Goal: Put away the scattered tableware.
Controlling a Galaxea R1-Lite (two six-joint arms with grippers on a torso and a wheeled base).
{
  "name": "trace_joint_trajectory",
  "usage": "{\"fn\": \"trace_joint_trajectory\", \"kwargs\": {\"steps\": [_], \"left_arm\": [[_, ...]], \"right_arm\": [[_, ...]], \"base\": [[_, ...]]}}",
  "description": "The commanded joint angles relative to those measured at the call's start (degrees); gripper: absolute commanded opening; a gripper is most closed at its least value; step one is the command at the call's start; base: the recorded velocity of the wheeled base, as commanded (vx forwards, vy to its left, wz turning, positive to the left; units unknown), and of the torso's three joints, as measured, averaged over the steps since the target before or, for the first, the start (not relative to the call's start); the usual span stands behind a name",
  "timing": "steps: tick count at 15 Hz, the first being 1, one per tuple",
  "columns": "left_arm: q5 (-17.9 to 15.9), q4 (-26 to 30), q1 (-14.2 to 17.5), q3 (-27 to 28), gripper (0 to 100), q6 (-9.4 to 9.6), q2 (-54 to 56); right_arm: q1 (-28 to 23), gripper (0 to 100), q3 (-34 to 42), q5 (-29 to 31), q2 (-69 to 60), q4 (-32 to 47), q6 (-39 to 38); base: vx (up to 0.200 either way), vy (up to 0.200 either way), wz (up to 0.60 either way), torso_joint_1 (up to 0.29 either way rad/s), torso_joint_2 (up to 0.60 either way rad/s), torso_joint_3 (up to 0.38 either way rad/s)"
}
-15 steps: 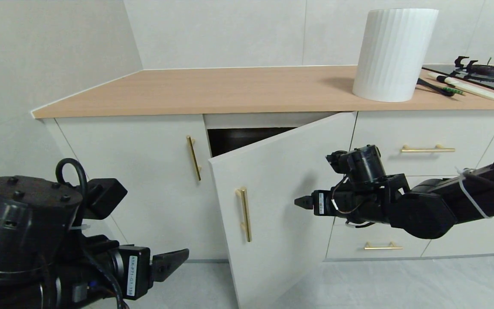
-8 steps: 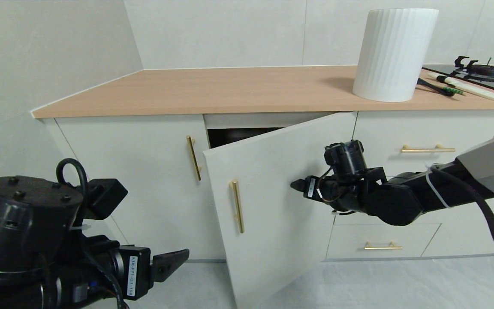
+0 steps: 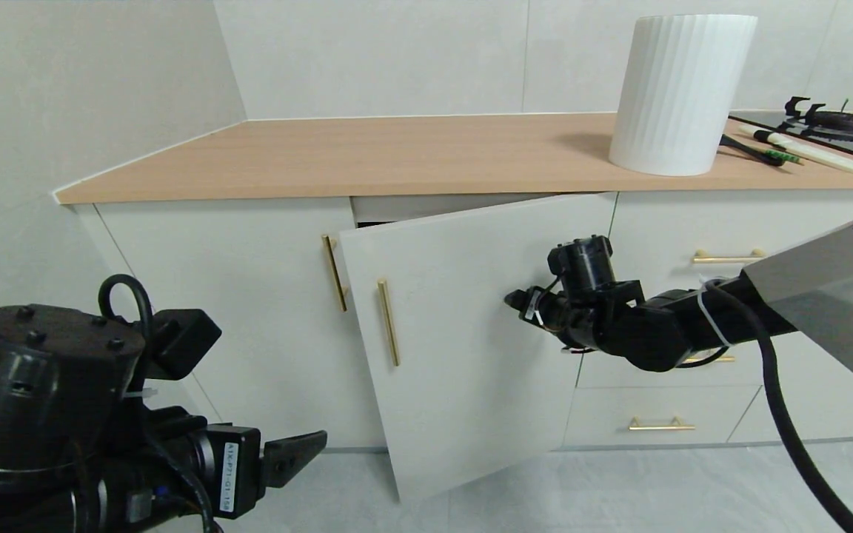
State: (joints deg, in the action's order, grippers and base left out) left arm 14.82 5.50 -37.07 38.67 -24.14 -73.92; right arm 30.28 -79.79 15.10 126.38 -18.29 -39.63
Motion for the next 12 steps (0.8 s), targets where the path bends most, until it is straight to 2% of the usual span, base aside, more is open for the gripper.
{"fn": "trace_joint_trajectory", "kwargs": {"steps": [1,12], "left_arm": [[0.0,0.0,0.0,-0.1,100,-0.03,-0.1],[0.0,0.0,0.0,-0.1,100,-0.03,-0.1]], "right_arm": [[-0.6,100,-2.9,1.4,2.8,-0.2,-0.7],[-2.2,100,-12.8,11.5,9.4,-0.2,-3.1]], "base": [[0.0,0.0,0.0,0.0,0.0,0.0],[0.0,0.0,0.0,0.0,0.0,0.0]]}}
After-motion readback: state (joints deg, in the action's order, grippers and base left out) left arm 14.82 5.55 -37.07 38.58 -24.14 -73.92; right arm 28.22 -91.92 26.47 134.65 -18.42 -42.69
